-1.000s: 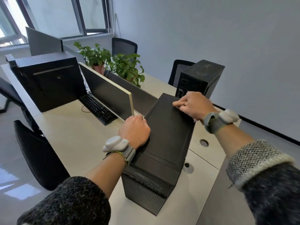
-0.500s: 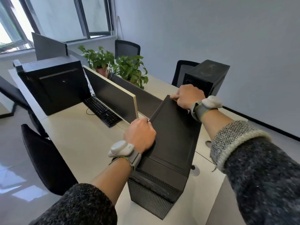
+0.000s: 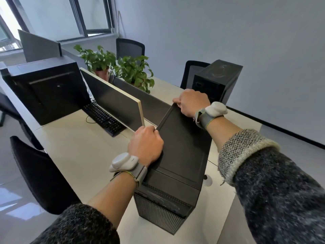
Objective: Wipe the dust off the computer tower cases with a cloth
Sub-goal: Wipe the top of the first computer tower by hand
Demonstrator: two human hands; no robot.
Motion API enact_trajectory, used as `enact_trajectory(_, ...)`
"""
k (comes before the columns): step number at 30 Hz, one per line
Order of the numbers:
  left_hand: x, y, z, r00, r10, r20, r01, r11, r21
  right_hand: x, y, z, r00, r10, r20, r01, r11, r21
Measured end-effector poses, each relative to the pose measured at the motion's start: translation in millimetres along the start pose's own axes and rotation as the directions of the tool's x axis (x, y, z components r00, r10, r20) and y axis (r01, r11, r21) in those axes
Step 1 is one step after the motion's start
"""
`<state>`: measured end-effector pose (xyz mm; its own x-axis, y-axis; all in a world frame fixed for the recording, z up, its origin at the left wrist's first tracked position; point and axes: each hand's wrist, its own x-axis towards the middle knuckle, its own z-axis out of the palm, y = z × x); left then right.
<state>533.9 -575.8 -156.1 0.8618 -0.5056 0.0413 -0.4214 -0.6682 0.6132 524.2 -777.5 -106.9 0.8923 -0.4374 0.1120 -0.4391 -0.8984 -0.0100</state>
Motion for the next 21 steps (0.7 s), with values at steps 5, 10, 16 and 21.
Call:
enact_trajectory(5, 4, -4, 4, 1.0, 0.003, -0.011, -0.003, 1.0, 0.006, -35, -17, 7, 0.942, -0.318, 0.108, 0.294, 0.936, 0.193)
enact_trajectory(10, 4, -6, 6, 1.0, -0.007, 0.003, 0.007, 1.0, 0.01, -22, 14, 11, 0.994, -0.106, -0.023, 0.107, 0.992, 0.064)
enact_trajectory(16, 3, -3, 4, 1.0, -0.029, -0.005, 0.029, 0.999, 0.021, -48, -22, 10, 0.963, -0.267, 0.041, 0.255, 0.948, 0.191)
enact_trajectory(21, 2, 0, 5, 1.0, -0.001, -0.014, 0.002, 0.998, 0.066, -62, 4, 9, 0.961, -0.278, 0.009, 0.272, 0.946, 0.175)
